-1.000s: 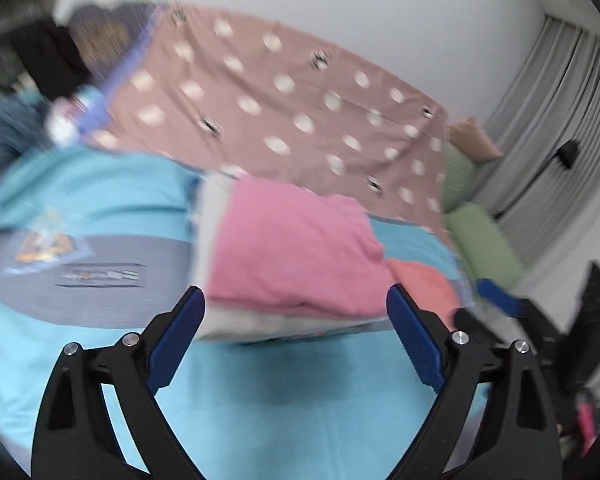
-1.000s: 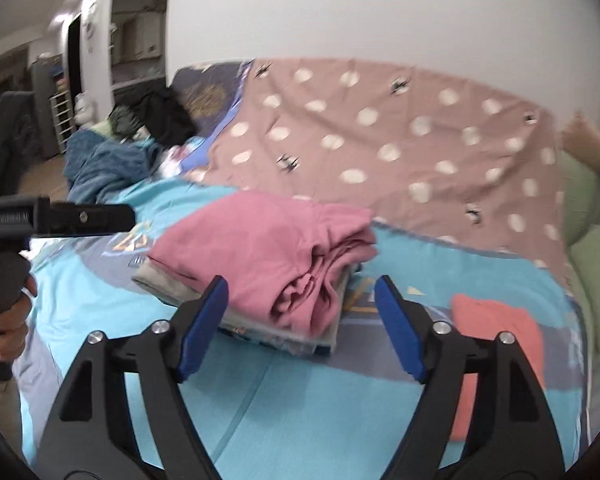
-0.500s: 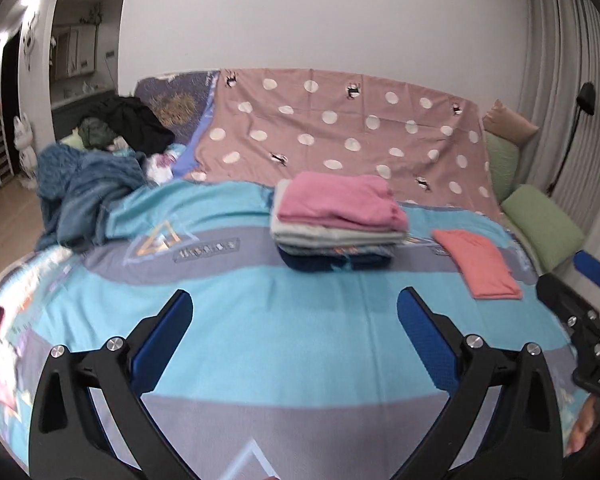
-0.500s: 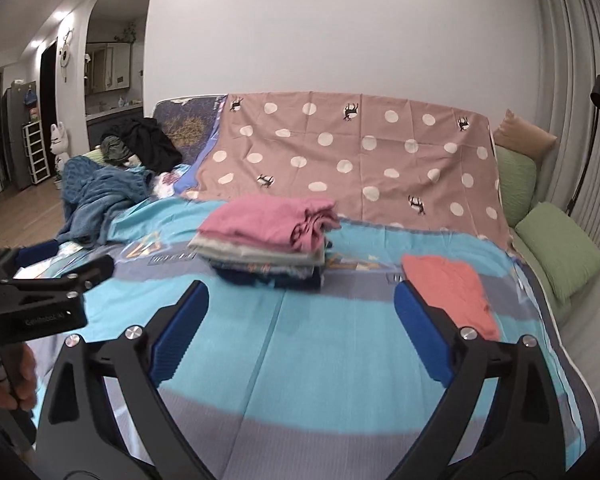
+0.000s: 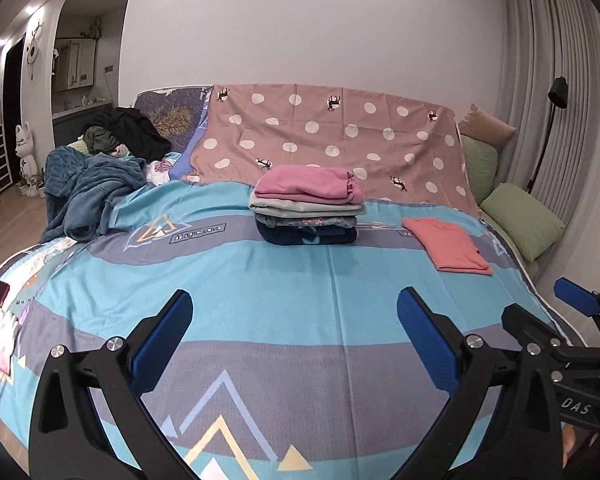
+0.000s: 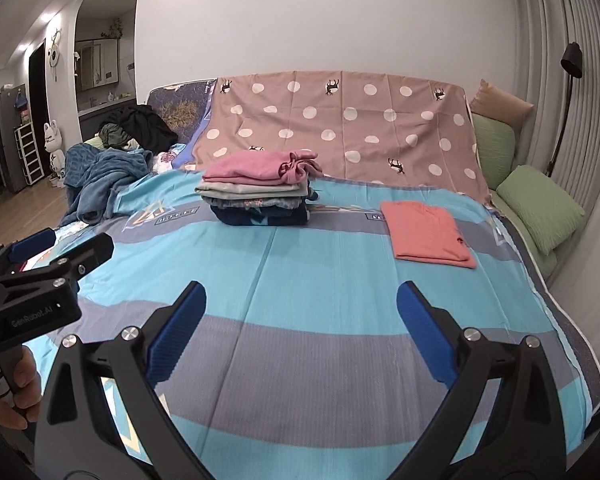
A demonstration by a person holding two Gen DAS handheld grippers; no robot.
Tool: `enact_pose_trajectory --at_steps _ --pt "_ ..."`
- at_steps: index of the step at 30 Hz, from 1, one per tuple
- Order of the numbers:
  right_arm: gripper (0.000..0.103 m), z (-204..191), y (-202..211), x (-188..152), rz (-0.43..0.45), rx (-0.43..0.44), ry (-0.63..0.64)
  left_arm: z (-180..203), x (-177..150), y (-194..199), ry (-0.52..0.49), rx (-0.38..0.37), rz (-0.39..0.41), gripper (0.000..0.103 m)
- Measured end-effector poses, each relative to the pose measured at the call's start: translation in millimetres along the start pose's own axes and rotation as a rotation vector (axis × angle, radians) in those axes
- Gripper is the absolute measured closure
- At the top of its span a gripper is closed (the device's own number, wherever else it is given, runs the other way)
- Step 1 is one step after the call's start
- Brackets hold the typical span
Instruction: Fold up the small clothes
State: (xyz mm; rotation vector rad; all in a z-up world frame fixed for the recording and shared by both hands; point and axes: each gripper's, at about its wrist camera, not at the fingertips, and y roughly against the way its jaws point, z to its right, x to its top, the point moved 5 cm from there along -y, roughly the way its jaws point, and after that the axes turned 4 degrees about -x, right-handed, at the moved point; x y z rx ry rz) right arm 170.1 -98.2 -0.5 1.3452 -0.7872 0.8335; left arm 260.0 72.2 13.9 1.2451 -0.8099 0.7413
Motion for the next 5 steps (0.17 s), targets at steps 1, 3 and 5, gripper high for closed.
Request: enact_pose_trajectory --at_steps 1,3,5 --pt "0.005 0.3 3.3 -2.2 0.002 -0.005 0.003 0.8 -1.8 3.2 0.003 -0.005 0.002 0.001" --pt "0.005 1.9 9.3 -5.9 0.009 -0.009 -0.001 2.6 -5.1 9.5 0.006 -0.003 0.007 0.001" --pt "0.005 4.6 14.3 -9.6 0.017 -0.016 -0.007 5.1 -8.3 15.2 0.0 0.002 0.013 0.001"
